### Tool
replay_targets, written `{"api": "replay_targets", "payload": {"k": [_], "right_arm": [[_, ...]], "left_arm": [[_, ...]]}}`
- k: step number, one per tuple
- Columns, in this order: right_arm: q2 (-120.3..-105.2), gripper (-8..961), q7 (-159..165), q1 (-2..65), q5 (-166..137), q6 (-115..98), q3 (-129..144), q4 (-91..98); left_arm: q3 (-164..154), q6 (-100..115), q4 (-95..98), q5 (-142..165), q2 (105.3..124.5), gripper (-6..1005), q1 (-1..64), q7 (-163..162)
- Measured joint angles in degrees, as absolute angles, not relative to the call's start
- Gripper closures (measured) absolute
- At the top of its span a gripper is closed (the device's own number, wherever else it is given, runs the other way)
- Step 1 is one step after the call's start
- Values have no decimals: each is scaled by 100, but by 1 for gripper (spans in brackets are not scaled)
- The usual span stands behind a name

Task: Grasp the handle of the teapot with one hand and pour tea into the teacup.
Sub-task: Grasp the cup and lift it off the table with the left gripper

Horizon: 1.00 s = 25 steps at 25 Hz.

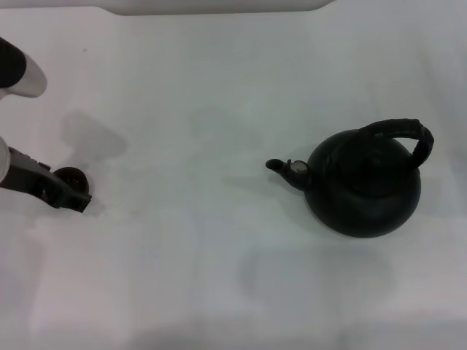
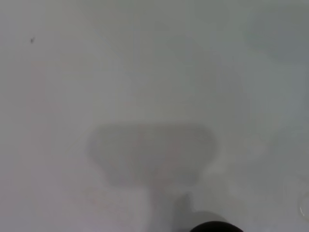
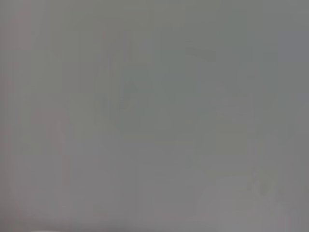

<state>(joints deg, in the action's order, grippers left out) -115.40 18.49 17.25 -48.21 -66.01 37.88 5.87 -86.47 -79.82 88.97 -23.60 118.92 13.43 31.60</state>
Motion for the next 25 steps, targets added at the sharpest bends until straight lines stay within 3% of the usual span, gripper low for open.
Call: {"api": "replay_targets", "payload": {"k": [25], "right_arm": [[-11540, 82, 1858, 1784, -4841, -6627, 3788, 557]], "left_arm": [[-8655, -7857, 8670, -2285, 11882, 132, 1426, 3164]]}}
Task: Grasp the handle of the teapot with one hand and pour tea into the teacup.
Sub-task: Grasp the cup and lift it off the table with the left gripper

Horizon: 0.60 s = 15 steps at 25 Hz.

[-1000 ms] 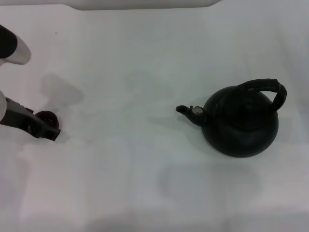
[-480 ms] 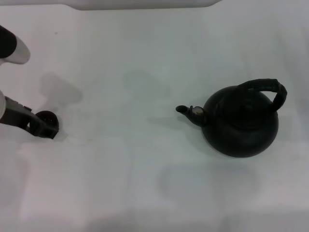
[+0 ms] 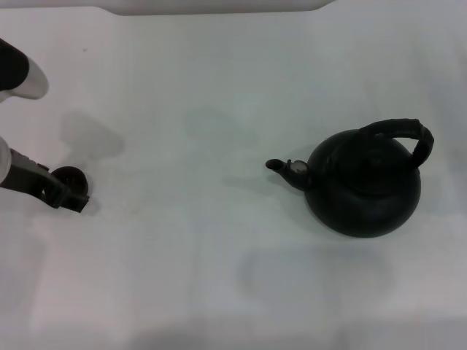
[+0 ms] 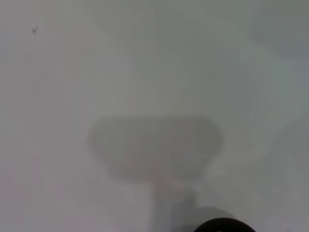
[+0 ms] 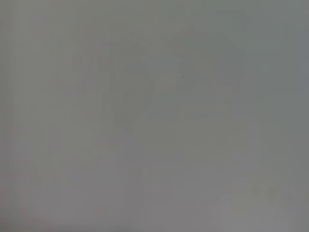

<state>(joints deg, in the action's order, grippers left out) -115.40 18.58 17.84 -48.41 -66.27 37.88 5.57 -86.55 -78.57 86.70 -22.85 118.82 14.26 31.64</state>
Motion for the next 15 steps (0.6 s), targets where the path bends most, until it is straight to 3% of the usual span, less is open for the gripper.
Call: {"api": "replay_targets", "payload": {"k": [15], "right_arm": [[-11540, 83, 1863, 1784, -4845, -6636, 3788, 545]], "left_arm": [[-8626, -7818, 8589, -2294, 11876, 267, 1443, 3177]]}}
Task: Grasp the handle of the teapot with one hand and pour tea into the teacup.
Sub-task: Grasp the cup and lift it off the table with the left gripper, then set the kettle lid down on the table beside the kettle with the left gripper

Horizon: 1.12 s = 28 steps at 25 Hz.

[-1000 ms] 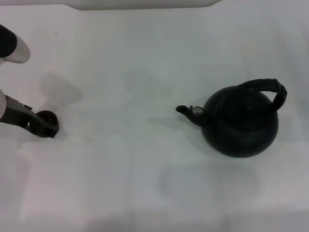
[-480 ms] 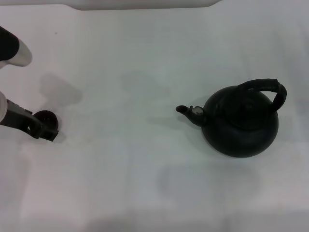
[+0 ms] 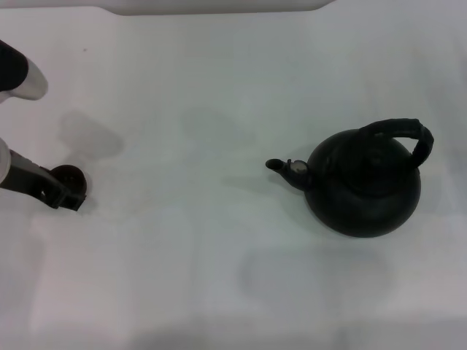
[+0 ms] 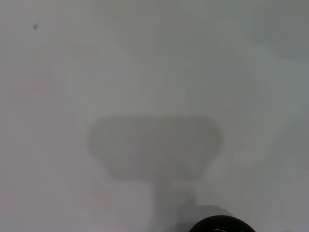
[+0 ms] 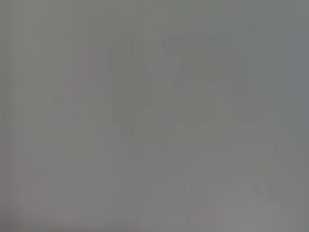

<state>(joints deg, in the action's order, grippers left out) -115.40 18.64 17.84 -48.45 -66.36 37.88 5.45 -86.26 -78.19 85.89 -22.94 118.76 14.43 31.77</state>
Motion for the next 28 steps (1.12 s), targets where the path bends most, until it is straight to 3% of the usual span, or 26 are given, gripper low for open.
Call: {"api": "replay_targets", "payload": {"k": [10, 21, 28], "right_arm": [[-11540, 83, 1863, 1788, -4841, -6596, 3788, 572], [-11540, 82, 1850, 1863, -4843, -6638, 3788, 550], [-11540, 82, 1845, 1863, -4849, -6645, 3788, 554]], "left_arm": [[-8625, -7528, 8624, -2362, 11874, 302, 1697, 3439], [-8881, -7306, 7536, -3462, 11886, 302, 3199, 3821], [-9153, -7420, 6775, -4021, 11896, 301, 3763, 3746]]}}
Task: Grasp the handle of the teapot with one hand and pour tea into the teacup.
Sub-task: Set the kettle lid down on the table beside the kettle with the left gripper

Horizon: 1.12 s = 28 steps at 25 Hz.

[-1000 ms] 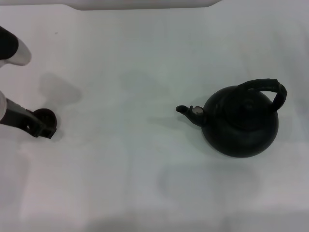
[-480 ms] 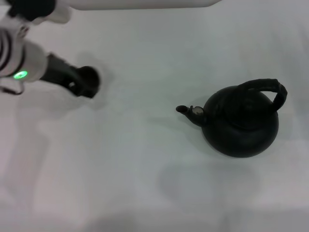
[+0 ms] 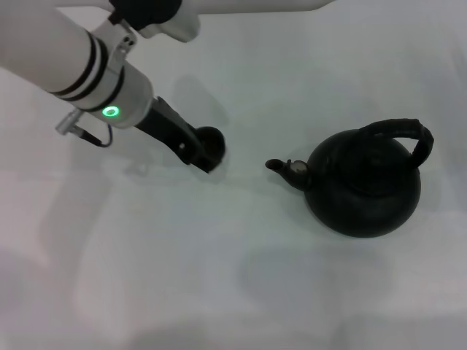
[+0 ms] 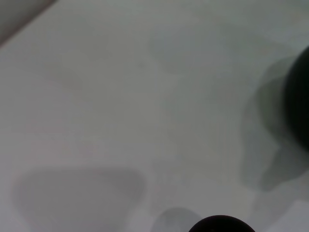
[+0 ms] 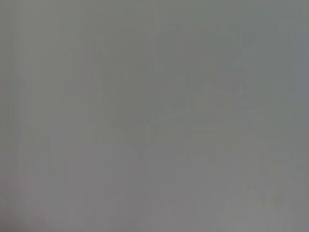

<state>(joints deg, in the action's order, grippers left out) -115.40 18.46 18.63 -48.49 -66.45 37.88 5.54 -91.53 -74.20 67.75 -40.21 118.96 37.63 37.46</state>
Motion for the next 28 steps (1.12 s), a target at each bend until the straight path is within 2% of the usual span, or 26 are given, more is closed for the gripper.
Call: {"api": "replay_targets", "payload": {"k": [19, 28], "right_arm": [[-11547, 83, 1845, 1864, -4852, -6653, 3926, 549], [-11553, 82, 1845, 1863, -4851, -6654, 3938, 520]], "left_arm": [[-9477, -7402, 6223, -4260, 11901, 302, 4002, 3429], [-10028, -7175, 5899, -4245, 11918, 302, 4330, 3179]]}}
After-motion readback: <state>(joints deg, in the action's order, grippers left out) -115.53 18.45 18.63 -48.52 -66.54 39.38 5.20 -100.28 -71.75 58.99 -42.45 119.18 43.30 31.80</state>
